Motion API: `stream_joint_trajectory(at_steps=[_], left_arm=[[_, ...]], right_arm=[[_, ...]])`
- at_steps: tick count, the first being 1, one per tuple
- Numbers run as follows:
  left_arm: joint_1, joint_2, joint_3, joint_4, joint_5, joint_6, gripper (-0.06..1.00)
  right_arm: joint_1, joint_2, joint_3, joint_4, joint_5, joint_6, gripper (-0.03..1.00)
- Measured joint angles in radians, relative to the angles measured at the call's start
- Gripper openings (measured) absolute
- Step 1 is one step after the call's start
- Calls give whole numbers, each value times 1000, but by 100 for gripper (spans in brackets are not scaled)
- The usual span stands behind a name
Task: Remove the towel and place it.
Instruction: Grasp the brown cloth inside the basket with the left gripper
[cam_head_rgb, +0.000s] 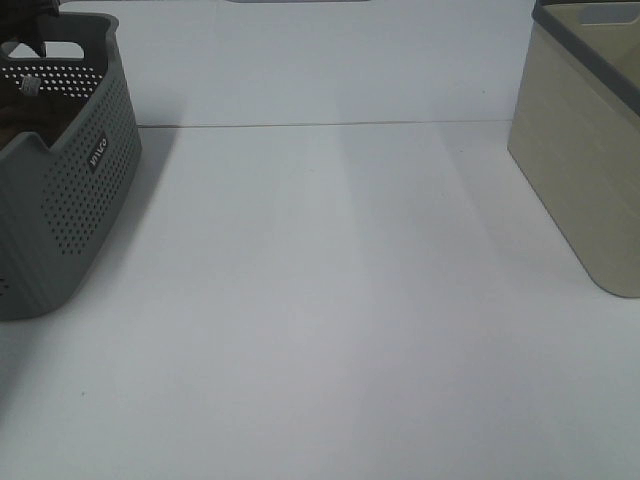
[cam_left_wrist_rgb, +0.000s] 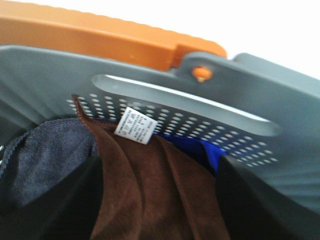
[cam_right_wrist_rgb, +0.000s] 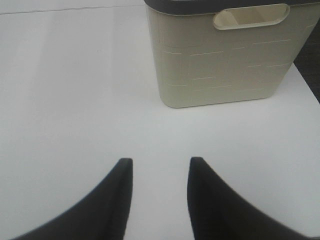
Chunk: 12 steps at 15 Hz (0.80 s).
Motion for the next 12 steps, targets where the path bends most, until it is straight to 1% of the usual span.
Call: stream_joint_trajectory(at_steps=[7,9,11,12], left_arm=[[59,39,-3,-10,-66,-10,62],[63,72,-3,-55,-98,-10,62],[63,104,-3,-79,-115,-10,59],[63,112,-3,-80,-118,-10,56]], right_arm=[[0,-4,0,0,0,0,36],[0,-4,0,0,0,0,36],[0,-4,0,0,0,0,36],[0,-4,0,0,0,0,36]])
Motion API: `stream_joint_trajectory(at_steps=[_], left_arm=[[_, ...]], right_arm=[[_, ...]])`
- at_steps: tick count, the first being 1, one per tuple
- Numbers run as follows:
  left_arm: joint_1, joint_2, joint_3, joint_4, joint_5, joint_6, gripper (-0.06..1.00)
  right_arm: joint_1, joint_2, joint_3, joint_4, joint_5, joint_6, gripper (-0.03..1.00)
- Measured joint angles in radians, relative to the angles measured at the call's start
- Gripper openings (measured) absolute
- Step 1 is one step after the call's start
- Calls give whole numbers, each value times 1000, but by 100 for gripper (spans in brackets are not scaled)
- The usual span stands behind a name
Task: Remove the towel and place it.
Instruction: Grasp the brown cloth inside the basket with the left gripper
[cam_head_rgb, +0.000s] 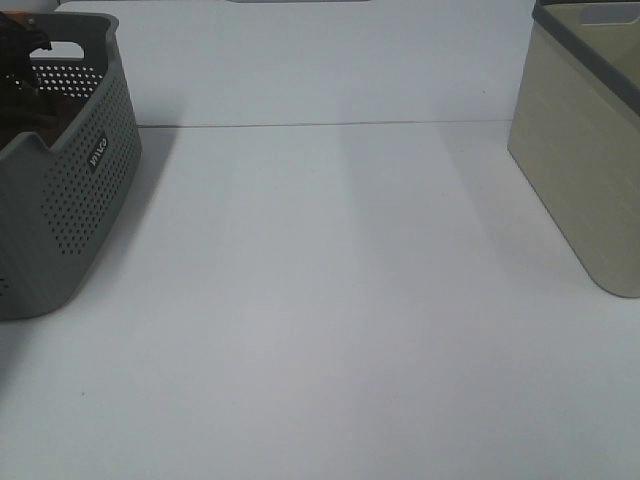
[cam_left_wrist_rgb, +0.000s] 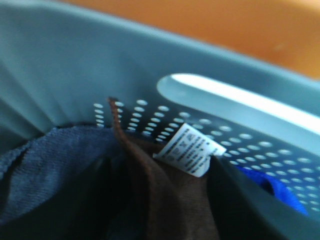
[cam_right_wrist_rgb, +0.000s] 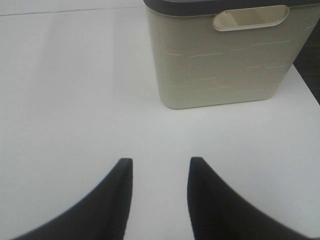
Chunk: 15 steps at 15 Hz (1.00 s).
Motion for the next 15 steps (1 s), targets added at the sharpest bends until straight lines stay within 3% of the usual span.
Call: stream_joint_trajectory(at_steps=[1,5,7,11,15], left_arm=[[0,12,0,0,-5,0,53],[0,14,0,-2,-15,42,14],[0,-7,0,-2,-14,69,1],[-2,-48,0,-3,23,90,0],[-50,-174,0,-11,45,193,0]], right_arm=[[0,0,0,0,0,0,36],[0,0,0,0,0,0,36],[0,0,0,0,0,0,36],[0,0,0,0,0,0,36],[0,0,0,0,0,0,36]])
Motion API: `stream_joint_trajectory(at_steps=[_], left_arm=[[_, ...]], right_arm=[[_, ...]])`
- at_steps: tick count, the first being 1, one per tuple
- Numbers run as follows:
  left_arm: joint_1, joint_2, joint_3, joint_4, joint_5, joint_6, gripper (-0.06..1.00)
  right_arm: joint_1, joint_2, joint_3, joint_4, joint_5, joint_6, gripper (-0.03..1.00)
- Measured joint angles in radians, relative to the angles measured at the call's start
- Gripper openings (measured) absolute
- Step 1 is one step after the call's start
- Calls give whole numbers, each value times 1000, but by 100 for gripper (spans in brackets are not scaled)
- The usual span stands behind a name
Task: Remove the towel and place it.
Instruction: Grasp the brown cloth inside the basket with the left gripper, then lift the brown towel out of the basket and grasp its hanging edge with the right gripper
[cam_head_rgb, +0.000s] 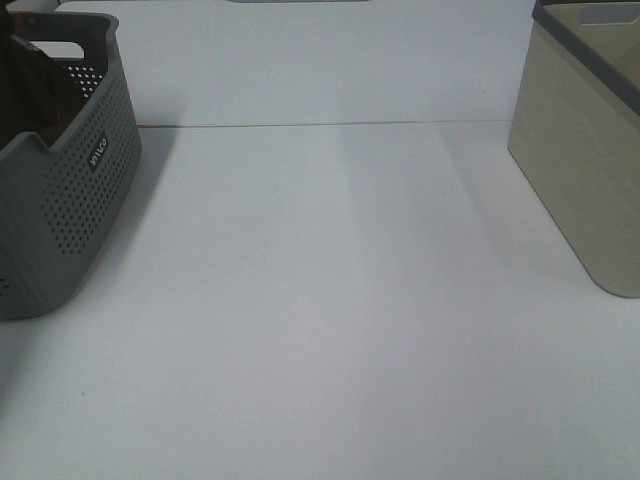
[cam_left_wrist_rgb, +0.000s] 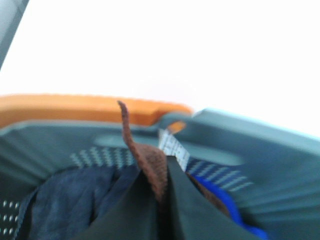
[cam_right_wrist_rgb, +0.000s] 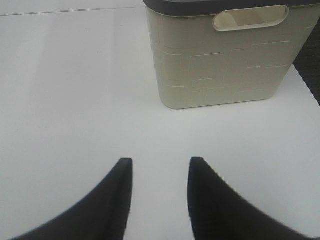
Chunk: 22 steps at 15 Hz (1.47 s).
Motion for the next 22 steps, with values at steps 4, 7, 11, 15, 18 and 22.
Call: stream_joint_trajectory(at_steps=[4,7,11,15,18,22], left_arm=[[-57,-163,0,-97,0,113,0],[-161,-334,0,-229,23,266,0],[-301,-441,-1,-247,103,306,0],[-465,-471,-3,-248,256,309,0],[-589,-470,-3,-248,326,341,0],[-755,-470,-3,-248,375,354,0]], right_arm=[[0,0,0,0,0,0,36],[0,0,0,0,0,0,36],[0,0,0,1,0,0,36],[0,0,0,59,0,0,36],[0,59,0,198,-21,-10,36],[0,278,-9,471,-123,-217,37]])
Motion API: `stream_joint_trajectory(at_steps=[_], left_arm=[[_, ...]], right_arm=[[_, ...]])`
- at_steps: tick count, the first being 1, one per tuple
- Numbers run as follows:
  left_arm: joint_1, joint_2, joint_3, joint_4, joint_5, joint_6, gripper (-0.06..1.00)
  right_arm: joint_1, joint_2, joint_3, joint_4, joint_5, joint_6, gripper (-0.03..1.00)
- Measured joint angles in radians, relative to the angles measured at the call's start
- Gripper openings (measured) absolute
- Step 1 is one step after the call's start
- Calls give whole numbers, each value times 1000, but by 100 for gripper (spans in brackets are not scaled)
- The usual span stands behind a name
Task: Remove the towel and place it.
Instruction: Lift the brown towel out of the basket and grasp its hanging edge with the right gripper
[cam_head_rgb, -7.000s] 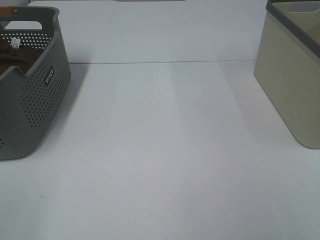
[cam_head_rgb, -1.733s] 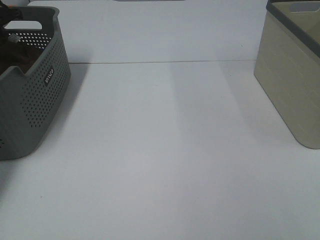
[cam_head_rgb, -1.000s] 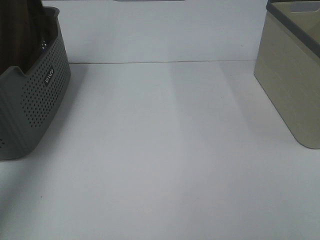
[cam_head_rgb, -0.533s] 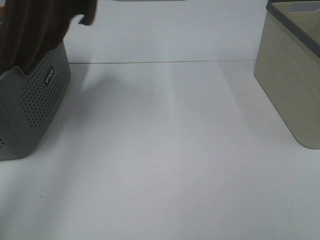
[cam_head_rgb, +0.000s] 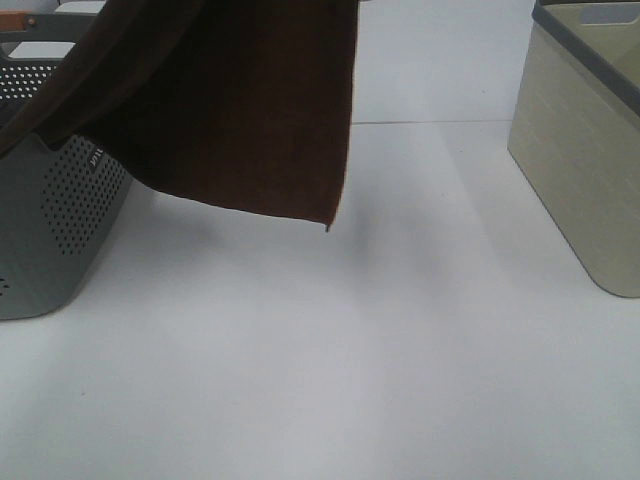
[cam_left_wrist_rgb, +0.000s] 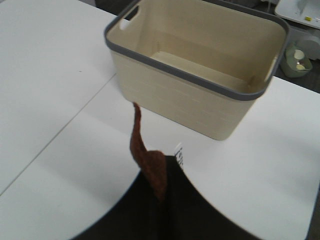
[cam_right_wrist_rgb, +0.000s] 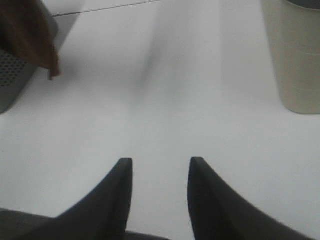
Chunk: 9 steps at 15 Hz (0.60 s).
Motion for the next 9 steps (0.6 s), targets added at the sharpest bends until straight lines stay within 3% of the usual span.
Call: stream_joint_trajectory(at_steps=[3,6,9], left_arm=[[-84,0,0,0,21,0,0],[-154,0,0,0,24,7,0],[-172,0,0,-1,24,22,0]], right_arm=[[0,175,-2,185,-67,-248,38],[0,430,-2,466,-120,-625,49],[0,679,-2,778,-128,-1011,54]])
